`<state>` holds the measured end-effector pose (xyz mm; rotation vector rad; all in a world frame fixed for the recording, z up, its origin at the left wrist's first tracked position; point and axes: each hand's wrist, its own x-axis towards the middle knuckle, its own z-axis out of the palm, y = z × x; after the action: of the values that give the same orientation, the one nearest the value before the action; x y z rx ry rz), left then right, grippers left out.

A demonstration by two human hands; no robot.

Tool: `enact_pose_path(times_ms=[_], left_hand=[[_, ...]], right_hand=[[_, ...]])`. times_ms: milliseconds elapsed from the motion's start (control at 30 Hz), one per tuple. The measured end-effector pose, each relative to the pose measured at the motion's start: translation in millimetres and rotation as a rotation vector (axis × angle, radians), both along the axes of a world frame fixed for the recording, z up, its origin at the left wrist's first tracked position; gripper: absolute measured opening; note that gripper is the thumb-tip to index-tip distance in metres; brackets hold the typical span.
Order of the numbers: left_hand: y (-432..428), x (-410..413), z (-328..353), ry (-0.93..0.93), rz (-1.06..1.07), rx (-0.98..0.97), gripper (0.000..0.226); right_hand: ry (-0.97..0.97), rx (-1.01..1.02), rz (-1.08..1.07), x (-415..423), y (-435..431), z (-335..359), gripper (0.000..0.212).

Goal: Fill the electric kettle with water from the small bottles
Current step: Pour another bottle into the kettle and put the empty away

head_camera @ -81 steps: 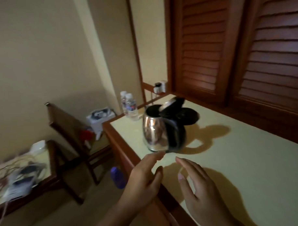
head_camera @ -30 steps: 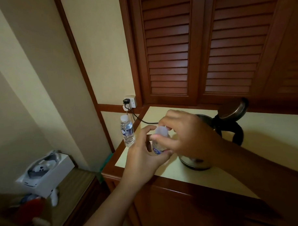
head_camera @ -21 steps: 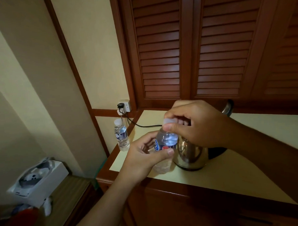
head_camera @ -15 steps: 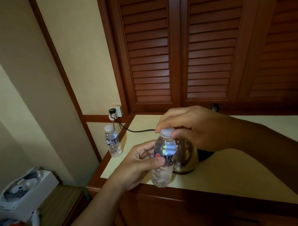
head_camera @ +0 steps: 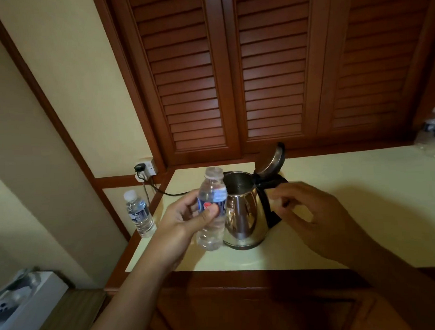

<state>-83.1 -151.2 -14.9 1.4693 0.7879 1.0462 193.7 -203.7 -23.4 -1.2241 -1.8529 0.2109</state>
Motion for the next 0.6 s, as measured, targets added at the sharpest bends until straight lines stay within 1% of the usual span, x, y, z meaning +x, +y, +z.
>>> enact_pose_path(times_ms=[67, 100, 167, 233, 300, 400, 433, 500, 600], left_hand=[[4.6, 0.2, 7.6, 0.096, 0.1, 0.056, 0.04], [8.0, -0.2, 11.5, 0.171, 0.136, 0.09, 0.044], [17.1, -0.8, 17.7, 0.353, 0.191, 0.159, 0.045], [28.6, -2.2, 21.7, 0.563, 0.238, 0.252, 0.041], [38.8, -2.3, 26.6, 0.733, 0.283, 0.367, 0.039], [51.7, -0.7, 33.7, 0.942, 0.332, 0.535, 0.046], [56.2, -1.1, 35.3, 1.015, 0.352, 0.584, 0.052], [64.6, -2.1, 38.0, 1.136, 0.372, 0.658, 0.062], [74.0, -2.3, 41.5, 1.297, 0.356, 0.764, 0.068]], right_hand=[[0.103, -0.118, -0.137, 7.2, 1.4, -37.0, 0.017], [0.099, -0.185, -0.183, 10.4, 3.4, -55.0, 0.013], [-0.02, -0.268, -0.234, 14.7, 8.9, -88.1, 0.009], [-0.091, -0.262, -0.266, 17.0, 15.0, -111.7, 0.004], [-0.143, -0.247, -0.277, 16.5, 18.6, -122.7, 0.004], [-0.222, -0.222, -0.267, 14.6, 20.3, -126.1, 0.001], [-0.234, -0.234, -0.256, 14.3, 20.0, -126.1, 0.004], [-0.242, -0.287, -0.251, 14.5, 18.7, -126.0, 0.018], [-0.242, -0.318, -0.282, 11.2, 13.9, -124.7, 0.037]])
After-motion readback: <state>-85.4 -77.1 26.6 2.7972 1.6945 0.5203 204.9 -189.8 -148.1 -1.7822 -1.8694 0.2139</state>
